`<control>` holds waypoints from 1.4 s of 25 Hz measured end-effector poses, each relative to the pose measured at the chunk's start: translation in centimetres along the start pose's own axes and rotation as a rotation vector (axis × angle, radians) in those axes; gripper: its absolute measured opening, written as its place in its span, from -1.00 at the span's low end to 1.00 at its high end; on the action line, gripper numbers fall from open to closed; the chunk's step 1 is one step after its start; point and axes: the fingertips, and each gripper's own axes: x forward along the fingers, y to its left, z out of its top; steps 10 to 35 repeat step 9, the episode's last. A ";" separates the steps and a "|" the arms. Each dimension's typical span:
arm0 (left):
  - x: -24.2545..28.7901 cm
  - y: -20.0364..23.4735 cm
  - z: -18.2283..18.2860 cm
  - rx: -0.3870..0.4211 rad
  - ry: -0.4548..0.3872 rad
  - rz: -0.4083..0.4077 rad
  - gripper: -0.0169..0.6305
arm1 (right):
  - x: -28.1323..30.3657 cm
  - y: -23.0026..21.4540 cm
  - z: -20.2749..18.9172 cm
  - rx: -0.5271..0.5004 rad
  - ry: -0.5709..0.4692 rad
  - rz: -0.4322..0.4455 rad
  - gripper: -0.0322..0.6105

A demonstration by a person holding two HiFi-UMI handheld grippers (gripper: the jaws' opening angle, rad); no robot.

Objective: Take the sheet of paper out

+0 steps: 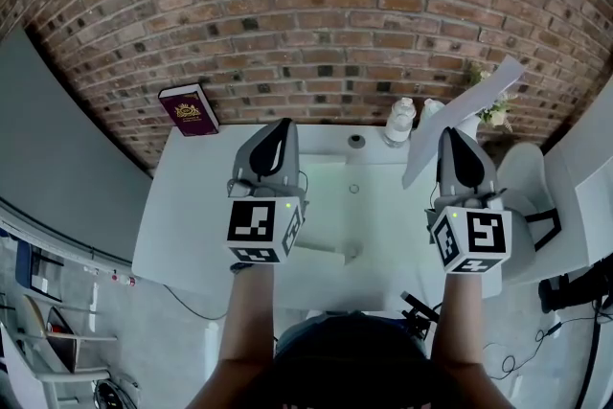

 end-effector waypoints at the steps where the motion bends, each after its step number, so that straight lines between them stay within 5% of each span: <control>1: 0.0 0.0 0.0 0.001 -0.001 0.001 -0.96 | 0.0 0.0 0.0 -0.003 -0.001 -0.001 -0.89; 35: -0.3 0.3 0.3 0.003 -0.007 0.010 -0.96 | -0.2 0.2 0.1 -0.011 -0.004 0.003 -0.89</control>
